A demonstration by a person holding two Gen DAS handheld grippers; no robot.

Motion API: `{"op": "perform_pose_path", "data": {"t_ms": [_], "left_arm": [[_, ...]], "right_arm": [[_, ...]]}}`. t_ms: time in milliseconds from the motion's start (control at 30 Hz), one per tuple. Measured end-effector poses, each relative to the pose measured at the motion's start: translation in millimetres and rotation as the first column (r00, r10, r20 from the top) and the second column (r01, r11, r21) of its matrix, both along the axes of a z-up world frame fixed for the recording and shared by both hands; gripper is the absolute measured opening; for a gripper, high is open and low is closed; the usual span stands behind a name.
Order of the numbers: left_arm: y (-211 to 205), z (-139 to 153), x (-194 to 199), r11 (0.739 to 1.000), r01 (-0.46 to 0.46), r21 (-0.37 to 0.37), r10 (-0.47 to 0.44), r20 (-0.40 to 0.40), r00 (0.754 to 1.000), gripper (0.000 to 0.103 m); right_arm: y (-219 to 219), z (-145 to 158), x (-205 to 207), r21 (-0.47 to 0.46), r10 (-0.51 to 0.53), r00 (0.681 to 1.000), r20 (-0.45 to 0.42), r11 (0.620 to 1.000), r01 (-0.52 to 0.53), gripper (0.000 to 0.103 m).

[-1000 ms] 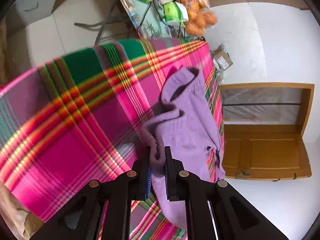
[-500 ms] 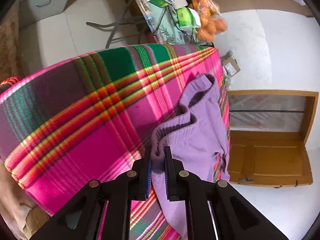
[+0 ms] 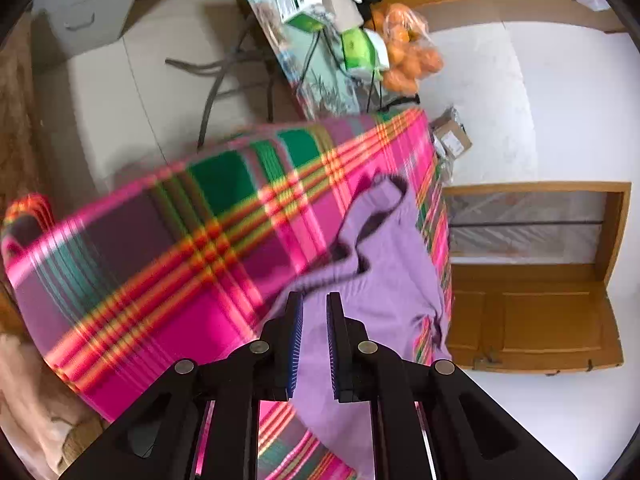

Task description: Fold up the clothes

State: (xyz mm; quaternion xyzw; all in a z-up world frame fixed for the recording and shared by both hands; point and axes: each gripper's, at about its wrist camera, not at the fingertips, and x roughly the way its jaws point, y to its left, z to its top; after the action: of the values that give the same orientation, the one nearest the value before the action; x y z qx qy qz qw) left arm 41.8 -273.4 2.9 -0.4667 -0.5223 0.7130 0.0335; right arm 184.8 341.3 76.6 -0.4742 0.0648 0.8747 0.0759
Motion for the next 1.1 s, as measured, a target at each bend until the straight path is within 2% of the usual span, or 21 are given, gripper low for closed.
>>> {"op": "perform_pose_path", "data": {"t_ms": [67, 200, 367, 533, 800, 933, 1100], "left_arm": [[-4, 5, -8, 1.0, -0.01, -0.017, 0.01, -0.008, 1.0, 0.01], [-5, 12, -35, 0.999, 0.009, -0.043, -0.009, 0.001, 1.0, 0.015], [8, 17, -80, 0.994, 0.074, -0.084, -0.075, 0.0, 0.997, 0.02], [18, 7, -123, 0.992, 0.101, -0.081, -0.098, 0.04, 0.994, 0.02], [31, -12, -167, 0.985, 0.162, -0.059, -0.155, 0.1, 0.983, 0.02], [42, -20, -175, 0.977, 0.209, -0.032, -0.204, 0.116, 0.972, 0.02], [41, -24, -180, 0.977, 0.214, -0.007, -0.212, 0.124, 0.969, 0.019]], "right_arm": [[-4, 8, -18, 0.008, 0.02, 0.999, -0.028, 1.0, -0.02, 0.021], [-33, 16, -75, 0.022, 0.143, 0.986, -0.083, 0.99, -0.141, 0.021], [-77, 18, -151, 0.021, 0.297, 0.946, -0.131, 0.955, -0.297, 0.024], [-119, 12, -221, 0.015, 0.414, 0.901, -0.134, 0.909, -0.415, 0.028], [-164, -5, -310, 0.017, 0.535, 0.84, -0.084, 0.844, -0.536, 0.03], [-192, -22, -348, 0.004, 0.603, 0.797, -0.042, 0.798, -0.603, 0.031], [-222, -46, -376, 0.023, 0.671, 0.741, 0.014, 0.741, -0.671, 0.035]]}}
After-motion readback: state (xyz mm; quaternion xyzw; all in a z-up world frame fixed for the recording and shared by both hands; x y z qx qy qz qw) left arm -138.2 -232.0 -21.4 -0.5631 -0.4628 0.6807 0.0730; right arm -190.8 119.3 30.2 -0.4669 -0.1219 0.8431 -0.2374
